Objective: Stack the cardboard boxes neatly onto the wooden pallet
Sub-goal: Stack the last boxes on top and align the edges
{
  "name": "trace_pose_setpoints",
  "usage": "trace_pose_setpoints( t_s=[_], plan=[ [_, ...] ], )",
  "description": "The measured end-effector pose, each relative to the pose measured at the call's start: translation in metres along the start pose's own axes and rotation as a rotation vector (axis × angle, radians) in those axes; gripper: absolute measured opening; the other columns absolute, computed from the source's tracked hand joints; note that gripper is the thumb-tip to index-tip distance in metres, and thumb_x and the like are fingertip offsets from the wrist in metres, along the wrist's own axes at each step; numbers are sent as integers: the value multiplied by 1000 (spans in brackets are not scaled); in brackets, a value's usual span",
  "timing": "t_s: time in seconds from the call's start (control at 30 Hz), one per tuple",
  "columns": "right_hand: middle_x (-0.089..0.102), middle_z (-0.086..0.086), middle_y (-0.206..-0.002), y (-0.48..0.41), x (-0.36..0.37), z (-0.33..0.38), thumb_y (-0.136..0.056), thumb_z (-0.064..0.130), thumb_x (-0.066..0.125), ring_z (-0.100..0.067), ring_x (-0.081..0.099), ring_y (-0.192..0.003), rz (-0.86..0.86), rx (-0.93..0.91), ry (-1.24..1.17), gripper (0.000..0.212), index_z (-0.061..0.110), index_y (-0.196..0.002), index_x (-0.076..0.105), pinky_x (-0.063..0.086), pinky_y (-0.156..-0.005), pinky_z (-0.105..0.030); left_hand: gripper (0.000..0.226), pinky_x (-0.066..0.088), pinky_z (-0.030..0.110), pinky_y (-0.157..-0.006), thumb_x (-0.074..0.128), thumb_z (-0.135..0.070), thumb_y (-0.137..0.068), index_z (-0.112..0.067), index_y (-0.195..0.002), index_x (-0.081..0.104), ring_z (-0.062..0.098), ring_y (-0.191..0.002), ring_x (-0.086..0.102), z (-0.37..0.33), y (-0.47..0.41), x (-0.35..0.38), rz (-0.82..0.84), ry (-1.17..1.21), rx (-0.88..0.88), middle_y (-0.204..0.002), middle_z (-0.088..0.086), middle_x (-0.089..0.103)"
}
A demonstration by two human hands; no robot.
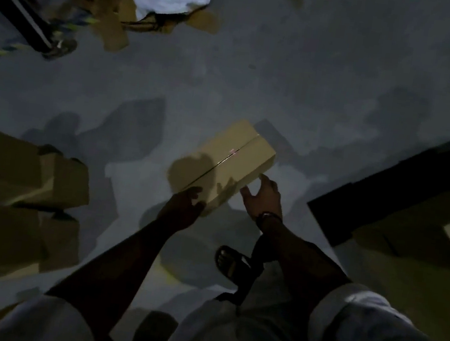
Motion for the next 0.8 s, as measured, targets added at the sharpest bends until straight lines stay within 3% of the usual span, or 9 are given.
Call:
trace_pose_setpoints(
  t_s=[0.2,0.33,0.43,0.53,0.6,0.7,0.8],
  plan=[
    [39,-12,-151,-43,39,16,-90,62,56,-37,41,-135,18,130,14,78,21,-152,34,42,-107,-53,50,44,30,-102,62,-33,-99,-16,-146,52,26,-126,58,-2,-87,-38,53,-61,60,-139,9,60],
    [39,-11,-151,-72,50,29,-93,60,53,-37,40,-134,43,205,113,74,21,-152,33,39,-107,-52,46,45,24,-95,64,-32,-98,-19,-142,56,24,-122,61,-8,-130,-51,90,-73,55,-134,6,64],
    [42,-10,-149,-92,61,35,-93,60,51,-37,45,-131,62,253,213,72,23,-151,33,38,-108,-54,45,47,30,-99,64,-26,-98,-17,-141,56,25,-122,61,-5,-158,-55,168,-132,112,-133,6,65],
    [46,-11,-144,-116,67,37,-94,58,51,-37,49,-125,35,280,216,68,22,-149,34,44,-100,-48,45,44,29,-100,61,-25,-99,-15,-142,55,24,-123,60,4,-199,-58,208,-188,132,-134,6,64],
    [45,-10,-144,-136,76,32,-94,58,51,-35,50,-124,10,306,194,67,23,-148,34,44,-97,-46,45,43,29,-102,60,-27,-100,-14,-143,54,24,-124,59,17,-229,-53,237,-222,122,-134,5,64],
    [41,-8,-150,-170,103,8,-91,61,50,-35,48,-129,-22,378,141,71,25,-150,33,41,-103,-49,44,46,31,-102,61,-30,-99,-16,-140,57,24,-124,59,43,-282,-36,293,-260,132,-133,5,65],
    [39,-10,-152,-201,141,-22,-91,62,52,-37,46,-131,-81,464,124,74,24,-152,32,40,-107,-49,48,44,34,-106,63,-23,-98,-13,-144,52,29,-130,56,71,-344,-11,351,-329,226,-142,11,59]
  ],
)
Point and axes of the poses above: each hand's wrist, its own y-axis away from the middle knuckle, its own x-axis out of the palm, z = x × y, the point moved 5 cm from there along -y, towards the middle knuckle
